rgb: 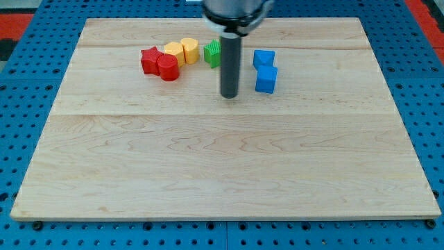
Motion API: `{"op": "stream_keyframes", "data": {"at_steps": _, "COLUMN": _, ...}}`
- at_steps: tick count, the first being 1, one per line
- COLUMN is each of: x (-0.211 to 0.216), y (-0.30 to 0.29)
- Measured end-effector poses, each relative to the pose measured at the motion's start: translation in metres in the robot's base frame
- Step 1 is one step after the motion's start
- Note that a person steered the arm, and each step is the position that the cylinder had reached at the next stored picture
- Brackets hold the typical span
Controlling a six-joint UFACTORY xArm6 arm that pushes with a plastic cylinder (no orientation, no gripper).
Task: Serparate the red blocks from the yellow blocks
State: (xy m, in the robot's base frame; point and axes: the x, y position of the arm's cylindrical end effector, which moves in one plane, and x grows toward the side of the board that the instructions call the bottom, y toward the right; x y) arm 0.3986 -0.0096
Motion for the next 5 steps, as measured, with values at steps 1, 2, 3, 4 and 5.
{"op": "stream_keyframes", "data": {"at_steps": 1, "x": -0.004, "y": -0.032}}
{"op": "stream_keyframes", "data": {"at_steps": 2, "x": -0.029, "y": -0.032}}
{"op": "stream_keyframes", "data": {"at_steps": 3, "x": -0.056, "y": -0.041}}
{"op": "stream_keyframes", "data": {"at_steps": 4, "x": -0.059, "y": -0.105}}
{"op": "stream_keyframes", "data": {"at_steps": 5, "x": -0.06, "y": -0.159}}
